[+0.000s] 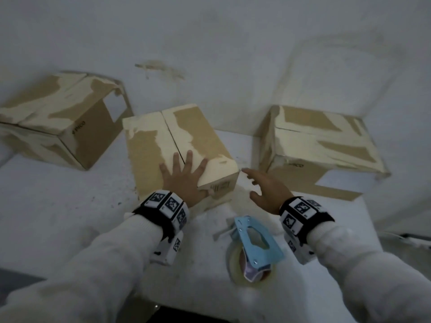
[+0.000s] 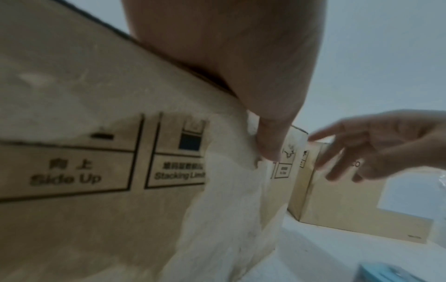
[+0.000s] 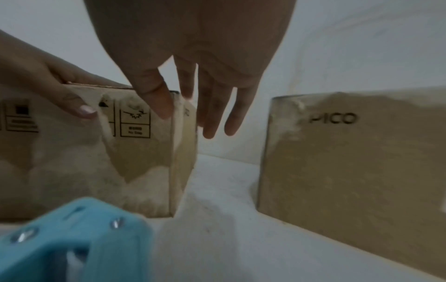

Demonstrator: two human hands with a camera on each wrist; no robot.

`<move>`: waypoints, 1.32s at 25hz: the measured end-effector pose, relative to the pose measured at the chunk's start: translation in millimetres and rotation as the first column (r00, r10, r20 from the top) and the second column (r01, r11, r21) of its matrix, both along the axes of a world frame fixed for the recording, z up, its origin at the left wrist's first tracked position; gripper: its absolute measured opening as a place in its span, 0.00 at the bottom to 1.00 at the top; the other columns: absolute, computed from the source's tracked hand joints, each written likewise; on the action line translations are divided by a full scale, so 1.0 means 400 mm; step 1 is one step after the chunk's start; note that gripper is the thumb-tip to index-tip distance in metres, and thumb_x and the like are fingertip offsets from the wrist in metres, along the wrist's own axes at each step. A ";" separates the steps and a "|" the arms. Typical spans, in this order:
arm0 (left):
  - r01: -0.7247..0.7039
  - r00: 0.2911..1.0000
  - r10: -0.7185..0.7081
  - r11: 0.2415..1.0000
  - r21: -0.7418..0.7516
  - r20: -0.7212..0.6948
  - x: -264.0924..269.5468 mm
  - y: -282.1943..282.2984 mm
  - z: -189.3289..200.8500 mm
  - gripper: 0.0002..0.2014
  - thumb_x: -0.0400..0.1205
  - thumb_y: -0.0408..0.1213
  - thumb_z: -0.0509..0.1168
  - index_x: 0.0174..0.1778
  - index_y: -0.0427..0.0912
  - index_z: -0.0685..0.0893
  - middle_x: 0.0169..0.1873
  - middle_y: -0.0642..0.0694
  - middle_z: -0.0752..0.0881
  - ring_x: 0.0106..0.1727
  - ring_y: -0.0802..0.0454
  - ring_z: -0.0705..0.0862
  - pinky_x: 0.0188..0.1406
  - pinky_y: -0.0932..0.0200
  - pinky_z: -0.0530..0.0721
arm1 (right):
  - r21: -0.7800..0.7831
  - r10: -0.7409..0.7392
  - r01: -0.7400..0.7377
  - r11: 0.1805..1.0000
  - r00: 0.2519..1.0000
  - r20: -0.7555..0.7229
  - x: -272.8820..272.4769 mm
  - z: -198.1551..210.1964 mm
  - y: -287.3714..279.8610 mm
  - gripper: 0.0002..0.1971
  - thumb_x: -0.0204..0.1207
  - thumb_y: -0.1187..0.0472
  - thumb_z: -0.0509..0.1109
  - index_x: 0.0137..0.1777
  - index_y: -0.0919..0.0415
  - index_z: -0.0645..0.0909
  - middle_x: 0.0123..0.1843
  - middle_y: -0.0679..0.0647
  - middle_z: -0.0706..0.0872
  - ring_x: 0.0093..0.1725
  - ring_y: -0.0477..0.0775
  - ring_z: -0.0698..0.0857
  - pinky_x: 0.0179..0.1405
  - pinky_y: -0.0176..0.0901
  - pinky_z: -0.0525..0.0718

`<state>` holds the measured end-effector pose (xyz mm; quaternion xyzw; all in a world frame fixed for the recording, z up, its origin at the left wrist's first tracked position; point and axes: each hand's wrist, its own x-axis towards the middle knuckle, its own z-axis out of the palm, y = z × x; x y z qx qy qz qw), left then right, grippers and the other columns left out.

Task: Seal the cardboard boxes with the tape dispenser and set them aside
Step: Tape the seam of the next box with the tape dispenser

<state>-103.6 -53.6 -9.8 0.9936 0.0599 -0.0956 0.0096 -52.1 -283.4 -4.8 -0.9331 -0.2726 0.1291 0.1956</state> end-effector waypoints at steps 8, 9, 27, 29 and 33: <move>-0.156 0.988 0.156 0.987 -0.041 -0.013 -0.059 -0.128 -0.010 0.46 0.73 0.73 0.51 0.81 0.59 0.36 0.83 0.43 0.35 0.82 0.30 0.36 0.74 0.21 0.42 | -0.582 -0.016 -0.144 0.801 0.965 -0.261 -0.107 -0.099 -0.233 0.38 0.69 0.54 0.74 0.78 0.48 0.62 0.77 0.52 0.70 0.76 0.56 0.67 0.75 0.48 0.64; -0.171 0.985 0.171 0.984 -0.043 -0.022 -0.059 -0.132 -0.010 0.46 0.73 0.73 0.50 0.81 0.59 0.35 0.83 0.43 0.35 0.82 0.30 0.36 0.74 0.22 0.42 | -0.588 0.011 -0.165 0.792 0.966 -0.257 -0.114 -0.110 -0.227 0.39 0.67 0.52 0.76 0.78 0.48 0.63 0.77 0.52 0.71 0.76 0.56 0.68 0.75 0.50 0.65; -0.261 0.959 0.234 0.950 -0.172 -0.162 0.018 -0.134 0.064 0.48 0.76 0.59 0.64 0.83 0.51 0.39 0.82 0.40 0.33 0.83 0.34 0.36 0.77 0.26 0.46 | 0.037 -0.124 0.140 0.989 0.951 -0.282 -0.102 0.008 -0.259 0.27 0.70 0.64 0.75 0.68 0.57 0.71 0.58 0.50 0.80 0.56 0.52 0.79 0.51 0.39 0.74; -0.231 0.955 0.186 0.954 -0.191 -0.229 0.033 -0.112 0.102 0.52 0.73 0.55 0.70 0.83 0.48 0.41 0.83 0.39 0.36 0.83 0.33 0.38 0.80 0.32 0.52 | 0.210 -0.135 0.198 0.957 0.950 -0.283 -0.085 0.068 -0.236 0.22 0.70 0.67 0.75 0.62 0.53 0.74 0.57 0.52 0.82 0.57 0.54 0.80 0.54 0.42 0.76; -0.049 0.932 0.002 0.991 -0.121 -0.362 0.031 -0.046 0.142 0.51 0.74 0.55 0.69 0.84 0.49 0.41 0.83 0.41 0.38 0.84 0.37 0.44 0.81 0.41 0.58 | 0.454 -0.092 0.273 0.848 0.920 -0.381 -0.051 0.174 -0.118 0.26 0.62 0.59 0.71 0.64 0.52 0.77 0.58 0.54 0.84 0.59 0.57 0.81 0.64 0.58 0.78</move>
